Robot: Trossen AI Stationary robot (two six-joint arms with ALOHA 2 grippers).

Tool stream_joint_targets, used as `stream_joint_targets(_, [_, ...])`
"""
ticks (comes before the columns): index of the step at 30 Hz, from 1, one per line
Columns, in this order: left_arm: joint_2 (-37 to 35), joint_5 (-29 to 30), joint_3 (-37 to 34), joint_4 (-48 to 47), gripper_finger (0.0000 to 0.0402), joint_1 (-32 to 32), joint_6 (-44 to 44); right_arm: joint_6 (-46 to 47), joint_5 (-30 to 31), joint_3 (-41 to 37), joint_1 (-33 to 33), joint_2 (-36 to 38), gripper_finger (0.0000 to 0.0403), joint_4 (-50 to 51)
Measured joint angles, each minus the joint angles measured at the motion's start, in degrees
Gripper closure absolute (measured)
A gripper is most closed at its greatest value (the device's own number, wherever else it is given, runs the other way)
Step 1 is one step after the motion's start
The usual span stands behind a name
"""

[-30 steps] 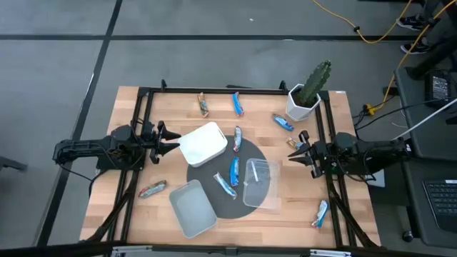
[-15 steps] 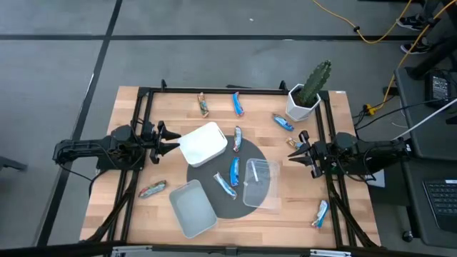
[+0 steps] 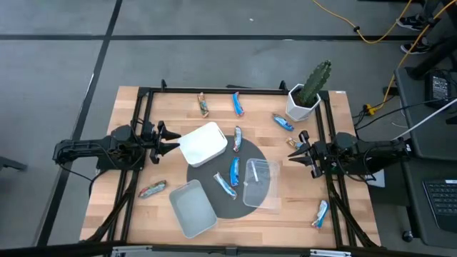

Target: Pick and place Granola Bars by type

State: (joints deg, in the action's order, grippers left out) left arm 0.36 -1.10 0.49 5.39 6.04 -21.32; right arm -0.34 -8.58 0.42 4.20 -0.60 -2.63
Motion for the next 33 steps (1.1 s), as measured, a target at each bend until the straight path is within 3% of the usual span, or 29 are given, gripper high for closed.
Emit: stream_joint_targets(33, [0.00, 0.21, -0.02, 0.00, 0.0203, 0.01, 1.77, 0.07, 0.00, 0.00, 0.00, 0.00, 0.0346, 0.00])
